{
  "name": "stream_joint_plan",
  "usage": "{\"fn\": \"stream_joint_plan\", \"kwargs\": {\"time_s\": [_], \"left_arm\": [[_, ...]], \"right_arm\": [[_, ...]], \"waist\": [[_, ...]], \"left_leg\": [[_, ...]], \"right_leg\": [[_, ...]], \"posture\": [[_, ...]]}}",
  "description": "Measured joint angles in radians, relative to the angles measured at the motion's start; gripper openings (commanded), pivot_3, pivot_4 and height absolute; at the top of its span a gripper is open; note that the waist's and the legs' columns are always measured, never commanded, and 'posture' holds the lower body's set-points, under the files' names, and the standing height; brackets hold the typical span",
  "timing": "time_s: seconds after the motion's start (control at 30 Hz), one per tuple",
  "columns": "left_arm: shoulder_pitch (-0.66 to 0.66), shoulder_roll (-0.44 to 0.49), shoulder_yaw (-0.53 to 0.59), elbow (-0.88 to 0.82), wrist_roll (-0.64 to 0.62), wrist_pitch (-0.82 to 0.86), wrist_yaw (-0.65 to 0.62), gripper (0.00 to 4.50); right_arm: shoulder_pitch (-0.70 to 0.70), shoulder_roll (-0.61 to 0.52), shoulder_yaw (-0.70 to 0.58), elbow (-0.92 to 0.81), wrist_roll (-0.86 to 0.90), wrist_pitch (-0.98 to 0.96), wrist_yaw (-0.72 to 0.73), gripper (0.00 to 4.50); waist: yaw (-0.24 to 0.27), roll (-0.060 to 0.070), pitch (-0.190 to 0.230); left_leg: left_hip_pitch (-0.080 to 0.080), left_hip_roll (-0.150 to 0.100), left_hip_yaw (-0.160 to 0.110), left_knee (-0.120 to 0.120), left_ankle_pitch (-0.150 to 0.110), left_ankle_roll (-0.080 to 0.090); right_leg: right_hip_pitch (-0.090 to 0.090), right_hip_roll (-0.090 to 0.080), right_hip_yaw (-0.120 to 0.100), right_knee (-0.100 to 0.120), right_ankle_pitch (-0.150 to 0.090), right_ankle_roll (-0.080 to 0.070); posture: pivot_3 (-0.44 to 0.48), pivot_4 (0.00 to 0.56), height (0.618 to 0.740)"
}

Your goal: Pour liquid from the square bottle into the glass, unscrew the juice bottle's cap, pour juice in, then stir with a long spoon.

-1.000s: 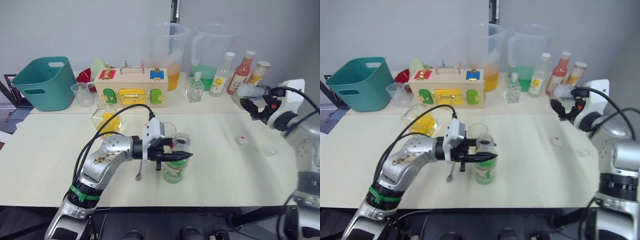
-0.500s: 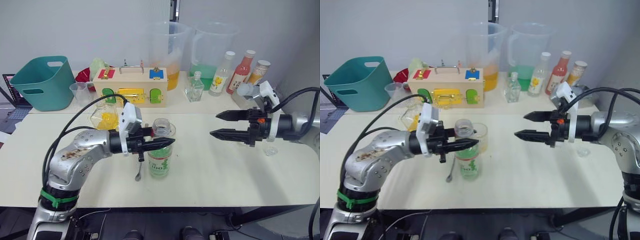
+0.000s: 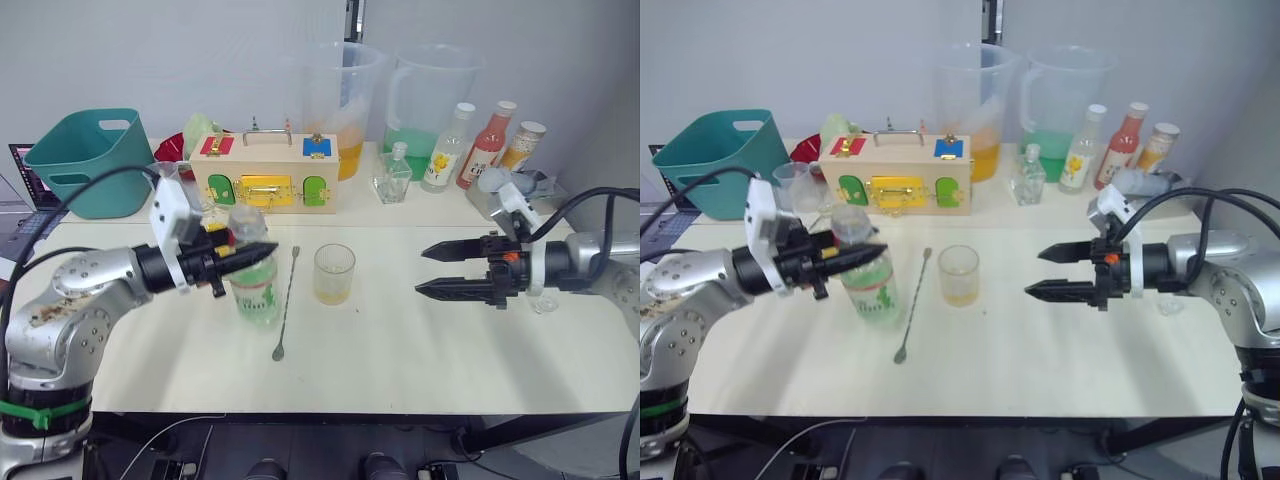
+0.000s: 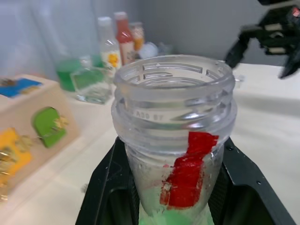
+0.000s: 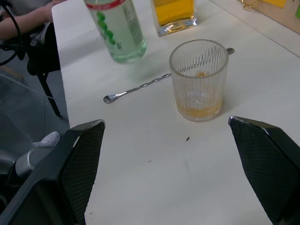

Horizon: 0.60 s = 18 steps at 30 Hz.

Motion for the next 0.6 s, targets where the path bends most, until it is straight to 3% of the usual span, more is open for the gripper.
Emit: {"fn": "stream_joint_plan", "kwargs": {"time_s": [0.33, 0.47, 0.6], "left_arm": [[-0.207, -0.129, -0.142, 0.338, 0.149, -0.181, -0.043, 1.29], [-0.297, -0.203, -0.192, 0.503, 0.226, -0.329, -0.075, 1.29], [-0.395, -0.259, -0.275, 0.709, 0.389, -0.545, -0.074, 1.29]], "right_arm": [[0.035, 0.009, -0.010, -0.047, -0.010, 0.010, -0.059, 4.48], [0.062, 0.011, -0.023, -0.080, -0.004, 0.031, -0.091, 4.48], [0.100, 0.014, -0.074, -0.128, 0.029, 0.067, -0.146, 4.48]], "waist": [[0.014, 0.000, 0.000], [0.016, 0.000, 0.000], [0.016, 0.000, 0.000]], "left_leg": [[-0.010, -0.001, 0.000, 0.005, 0.000, -0.001], [-0.010, -0.001, 0.000, 0.007, 0.000, -0.001], [-0.011, -0.001, -0.001, 0.010, 0.000, 0.000]], "right_leg": [[-0.013, 0.000, 0.000, 0.011, 0.000, -0.001], [-0.013, 0.000, 0.000, 0.012, 0.000, -0.001], [-0.013, 0.000, 0.000, 0.012, 0.000, 0.000]], "posture": [[0.000, 0.150, 0.731], [0.000, 0.150, 0.731], [0.000, 0.150, 0.731]]}}
